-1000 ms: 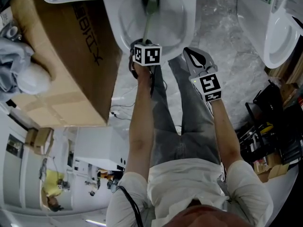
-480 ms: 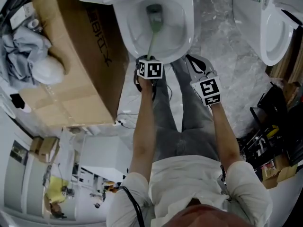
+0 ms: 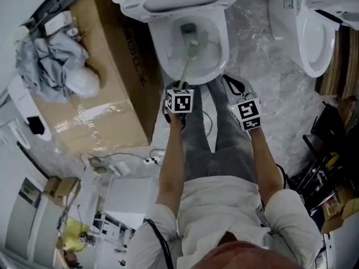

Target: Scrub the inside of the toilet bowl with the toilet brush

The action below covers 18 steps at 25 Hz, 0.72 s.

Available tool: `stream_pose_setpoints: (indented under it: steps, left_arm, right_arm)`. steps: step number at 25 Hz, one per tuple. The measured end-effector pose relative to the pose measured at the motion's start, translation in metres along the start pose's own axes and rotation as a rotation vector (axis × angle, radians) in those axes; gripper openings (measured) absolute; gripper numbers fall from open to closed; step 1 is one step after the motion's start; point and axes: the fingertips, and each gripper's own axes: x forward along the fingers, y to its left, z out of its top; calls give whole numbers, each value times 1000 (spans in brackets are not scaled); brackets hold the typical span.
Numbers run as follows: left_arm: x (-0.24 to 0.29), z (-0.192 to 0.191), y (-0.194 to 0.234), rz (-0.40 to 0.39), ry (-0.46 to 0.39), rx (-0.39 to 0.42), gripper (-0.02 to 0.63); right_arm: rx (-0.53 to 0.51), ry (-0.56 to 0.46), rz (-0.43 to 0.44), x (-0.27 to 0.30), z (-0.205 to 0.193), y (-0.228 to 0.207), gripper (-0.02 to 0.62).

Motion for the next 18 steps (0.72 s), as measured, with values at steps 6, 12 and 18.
stream_pose_setpoints:
  steps: [6, 12, 18]
  left_arm:
    - [-88, 36, -7, -22, -160, 89, 104]
    - [-190, 68, -16, -54, -368, 125, 104]
    - [-290, 109, -23, -47, -596, 192, 104]
  right_arm:
    - [-26, -73, -14, -43, 44, 21, 2]
    - [-69, -200, -18, -98, 112, 40, 2]
    - [-141, -372, -42, -156, 193, 50, 2]
